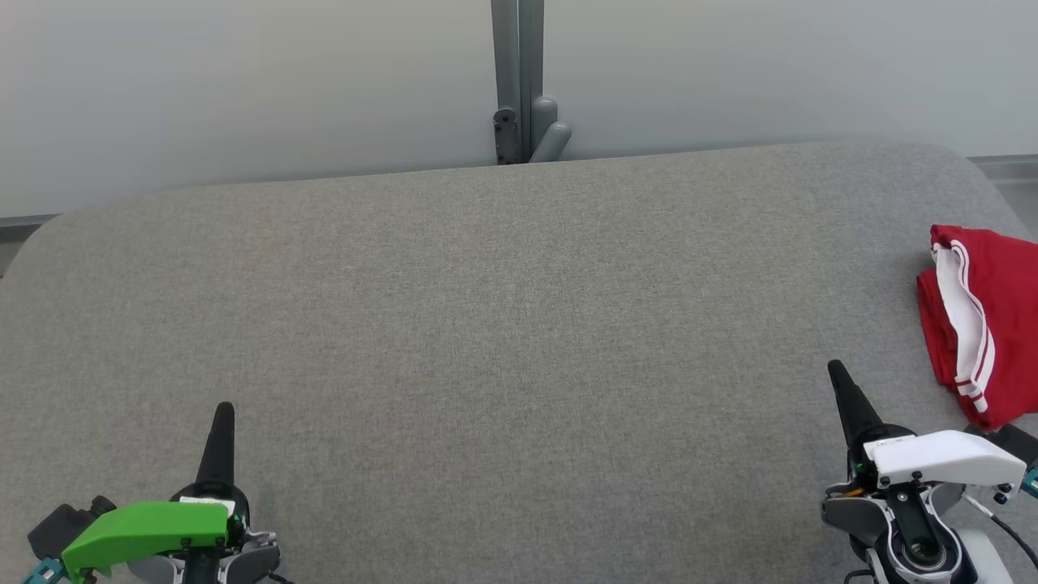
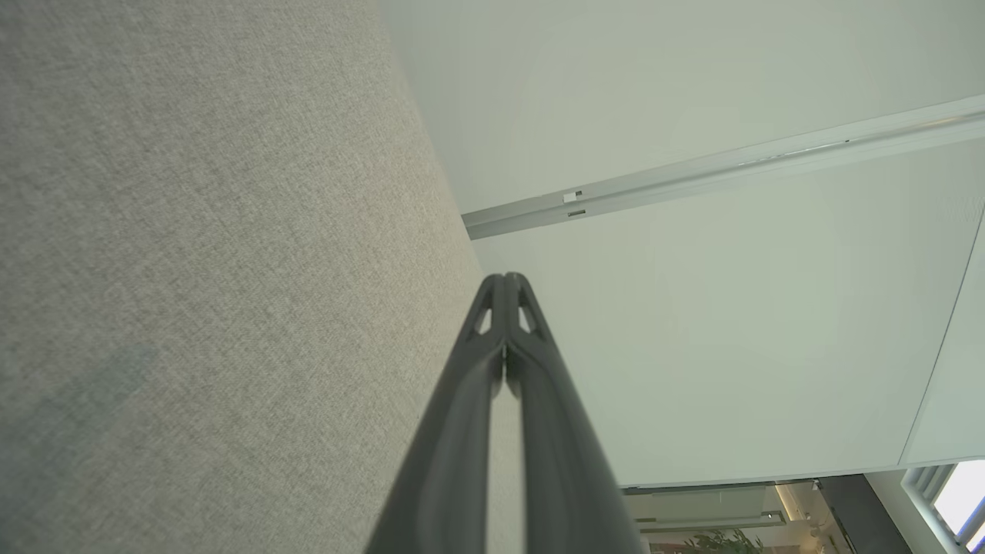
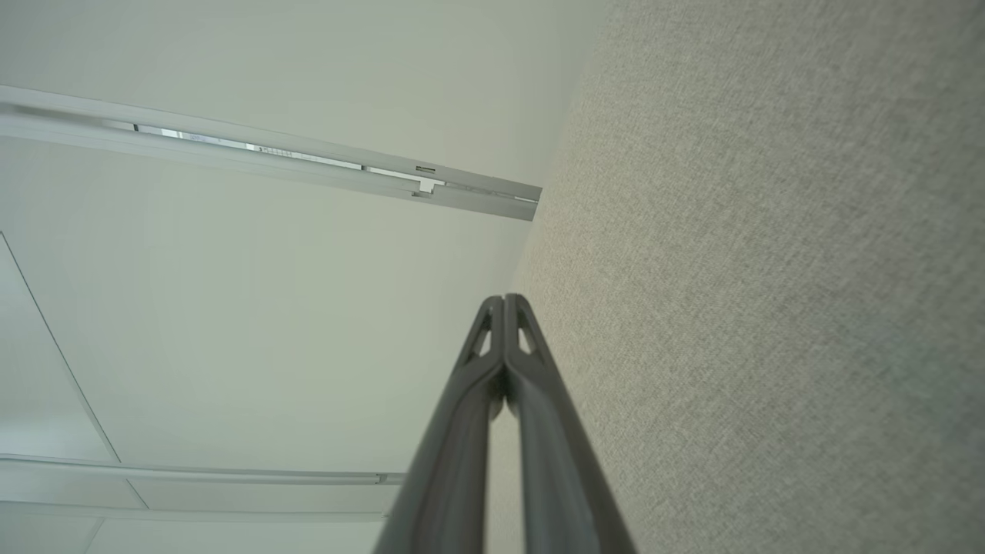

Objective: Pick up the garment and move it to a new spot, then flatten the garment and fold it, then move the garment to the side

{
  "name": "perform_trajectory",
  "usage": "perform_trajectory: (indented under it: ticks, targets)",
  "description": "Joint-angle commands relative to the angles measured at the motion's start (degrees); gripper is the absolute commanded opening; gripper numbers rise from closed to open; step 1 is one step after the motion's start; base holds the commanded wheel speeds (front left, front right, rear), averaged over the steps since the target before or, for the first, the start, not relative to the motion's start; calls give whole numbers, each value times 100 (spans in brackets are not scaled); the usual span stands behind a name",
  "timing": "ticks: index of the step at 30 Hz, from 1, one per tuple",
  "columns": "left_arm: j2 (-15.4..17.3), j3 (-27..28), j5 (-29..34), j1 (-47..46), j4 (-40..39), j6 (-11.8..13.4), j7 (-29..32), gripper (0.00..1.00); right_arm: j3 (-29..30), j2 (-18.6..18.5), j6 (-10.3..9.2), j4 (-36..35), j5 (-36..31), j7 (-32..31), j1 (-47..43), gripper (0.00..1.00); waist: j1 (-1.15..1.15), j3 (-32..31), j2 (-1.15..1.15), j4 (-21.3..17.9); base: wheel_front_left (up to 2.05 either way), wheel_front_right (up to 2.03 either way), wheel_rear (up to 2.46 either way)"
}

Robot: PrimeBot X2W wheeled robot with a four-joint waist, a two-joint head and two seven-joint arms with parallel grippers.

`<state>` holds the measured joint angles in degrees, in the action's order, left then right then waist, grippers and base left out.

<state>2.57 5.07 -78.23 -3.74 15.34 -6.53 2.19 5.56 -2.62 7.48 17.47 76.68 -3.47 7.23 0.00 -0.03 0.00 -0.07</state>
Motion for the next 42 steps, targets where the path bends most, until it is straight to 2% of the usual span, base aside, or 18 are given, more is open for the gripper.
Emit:
perform_trajectory:
  ticks: [1, 32, 42]
  targets:
    - [40, 14, -88, -118, -41, -37, 23, 0, 28, -31, 2, -78, 110, -34, -47, 0, 0, 0, 0, 0, 0, 0, 0]
    - [48, 87, -1399, -264, -163, -120, 363, 0, 179, -38, 2, -356, 1512, -390, -120, 0, 0, 17, 0, 7, 0, 0, 0]
    - [49, 89, -1432, -272, -166, -111, 375, 0, 184, -39, 2, -369, 1581, -406, -125, 0, 0, 18, 0, 7, 0, 0, 0]
